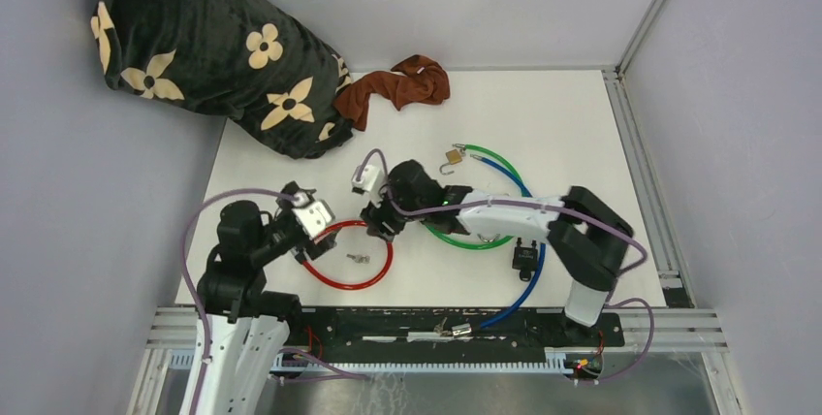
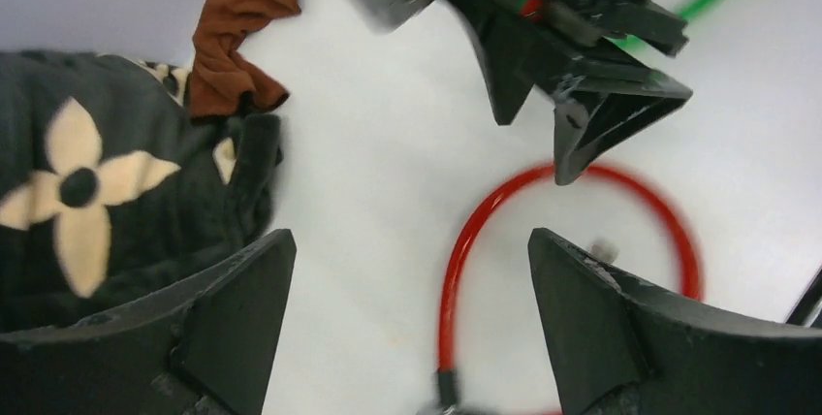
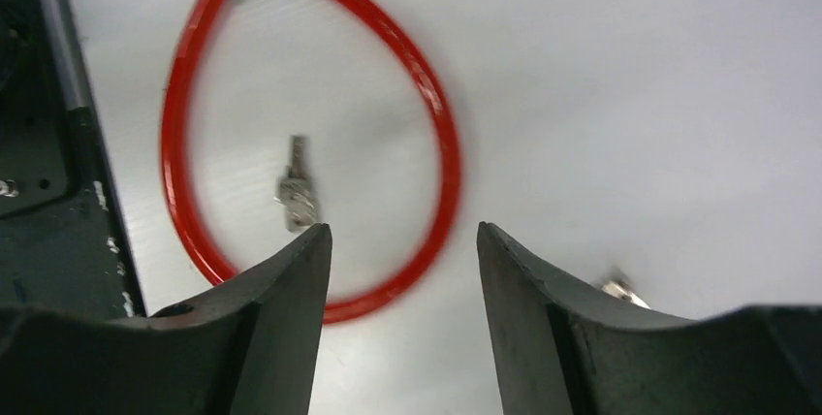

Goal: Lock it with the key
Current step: Place the key at the center of the board, then pick up the lock from the center of the board.

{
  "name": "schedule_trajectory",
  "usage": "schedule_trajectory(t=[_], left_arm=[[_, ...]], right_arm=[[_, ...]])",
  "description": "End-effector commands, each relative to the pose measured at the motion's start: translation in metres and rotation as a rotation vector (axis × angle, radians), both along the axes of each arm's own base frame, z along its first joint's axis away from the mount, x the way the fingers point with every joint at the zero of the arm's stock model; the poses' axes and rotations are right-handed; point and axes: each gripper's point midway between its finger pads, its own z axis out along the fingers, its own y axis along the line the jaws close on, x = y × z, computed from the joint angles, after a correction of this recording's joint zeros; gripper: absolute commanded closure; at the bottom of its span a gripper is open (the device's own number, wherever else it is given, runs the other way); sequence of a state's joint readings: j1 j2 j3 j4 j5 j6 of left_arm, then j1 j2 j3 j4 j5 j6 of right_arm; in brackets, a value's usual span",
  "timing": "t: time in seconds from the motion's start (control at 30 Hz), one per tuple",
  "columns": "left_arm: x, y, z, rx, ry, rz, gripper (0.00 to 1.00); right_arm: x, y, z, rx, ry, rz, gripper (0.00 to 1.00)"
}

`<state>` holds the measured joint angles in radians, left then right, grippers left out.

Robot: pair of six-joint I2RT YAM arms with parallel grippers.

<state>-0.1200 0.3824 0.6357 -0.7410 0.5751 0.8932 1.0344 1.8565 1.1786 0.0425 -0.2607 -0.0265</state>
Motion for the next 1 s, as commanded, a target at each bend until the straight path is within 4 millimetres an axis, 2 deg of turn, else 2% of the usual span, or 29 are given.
schedule_trajectory(t=[0.0,0.03,0.07,0.13,0.3,0.37,0.5,0.57,0.63,0.7,0.83,0.97], left_arm=[[0.021,-0.031,0.058,-0.724,0.275,0.251,0.09],[0.024,-0.031,0.057,-0.786,0.314,0.287,0.1],[0.026,-0.031,0.056,-0.832,0.34,0.317,0.12],[0.03,-0.031,0.053,-0.875,0.353,0.339,0.13],[0.029,-0.032,0.049,-0.844,0.326,0.309,0.13],[0.028,-0.033,0.05,-0.835,0.317,0.293,0.13],[0.024,-0.037,0.053,-0.81,0.3,0.243,0.15],[0.021,-0.039,0.053,-0.789,0.288,0.216,0.16],[0.018,-0.04,0.054,-0.761,0.269,0.188,0.18],[0.017,-0.041,0.055,-0.724,0.238,0.154,0.21],[0.014,-0.043,0.051,-0.572,0.129,0.045,0.27],[0.012,-0.046,0.04,-0.336,-0.026,-0.115,0.26]], right_arm=[[0.051,-0.091,0.016,-0.126,-0.122,-0.253,0.28],[0.052,-0.113,0.001,-0.201,-0.096,-0.28,0.14],[0.054,-0.131,-0.012,-0.271,-0.075,-0.306,0.1],[0.046,-0.158,-0.033,-0.399,-0.057,-0.289,0.11],[0.02,-0.185,-0.057,-0.51,-0.004,-0.194,0.14],[0.015,-0.191,-0.068,-0.54,0.024,-0.18,0.18],[0.003,-0.194,-0.088,-0.579,0.096,-0.132,0.36],[-0.001,-0.192,-0.093,-0.58,0.116,-0.116,0.56],[-0.001,-0.187,-0.09,-0.561,0.121,-0.106,0.83],[0.002,-0.178,-0.081,-0.521,0.111,-0.098,1.0],[0.007,-0.149,-0.04,-0.395,0.105,-0.05,1.0],[0.004,-0.131,0.001,-0.319,0.094,0.041,1.0]])
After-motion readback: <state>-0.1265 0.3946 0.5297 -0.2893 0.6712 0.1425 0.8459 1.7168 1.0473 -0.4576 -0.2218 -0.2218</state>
